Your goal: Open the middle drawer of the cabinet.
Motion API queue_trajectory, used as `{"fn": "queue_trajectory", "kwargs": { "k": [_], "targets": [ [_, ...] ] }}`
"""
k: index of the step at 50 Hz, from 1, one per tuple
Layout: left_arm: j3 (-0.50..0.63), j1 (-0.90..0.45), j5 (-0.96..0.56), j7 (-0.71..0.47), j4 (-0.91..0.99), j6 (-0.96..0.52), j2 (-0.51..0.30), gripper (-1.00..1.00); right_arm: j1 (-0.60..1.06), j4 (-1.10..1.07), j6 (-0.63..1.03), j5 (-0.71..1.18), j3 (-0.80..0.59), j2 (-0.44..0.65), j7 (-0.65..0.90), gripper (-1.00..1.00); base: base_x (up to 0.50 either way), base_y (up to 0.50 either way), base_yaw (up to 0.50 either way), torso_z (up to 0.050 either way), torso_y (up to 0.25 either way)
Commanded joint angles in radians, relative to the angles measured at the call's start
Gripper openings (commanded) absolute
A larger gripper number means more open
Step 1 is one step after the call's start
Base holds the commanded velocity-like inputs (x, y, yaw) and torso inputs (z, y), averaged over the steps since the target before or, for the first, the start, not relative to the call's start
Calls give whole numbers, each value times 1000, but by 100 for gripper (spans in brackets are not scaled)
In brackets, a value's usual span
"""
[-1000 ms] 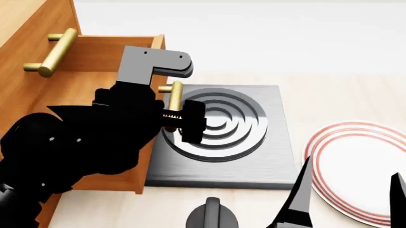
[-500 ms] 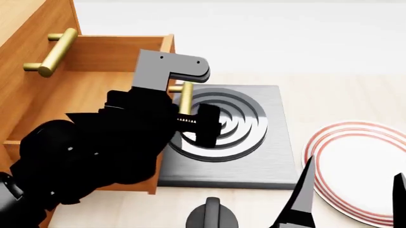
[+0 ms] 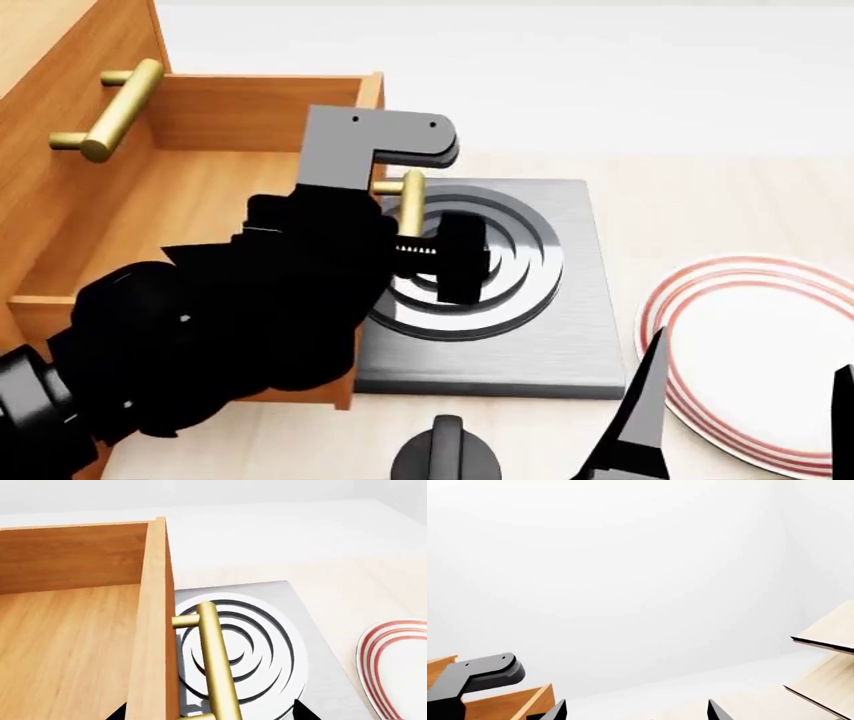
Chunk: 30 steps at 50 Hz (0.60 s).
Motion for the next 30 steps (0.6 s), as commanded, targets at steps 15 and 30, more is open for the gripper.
{"fn": "queue_trajectory", "kwargs": {
  "k": [15, 30],
  "targets": [
    [45, -25, -177, 297, 401, 204, 30, 100, 0, 4, -12, 1, -8, 10, 7, 100, 2, 0, -5, 0, 0],
    [73, -55, 27, 302, 500, 309, 10, 100, -5, 6, -20, -4, -13, 13, 7, 100, 3, 0, -5, 1, 0]
  ]
}}
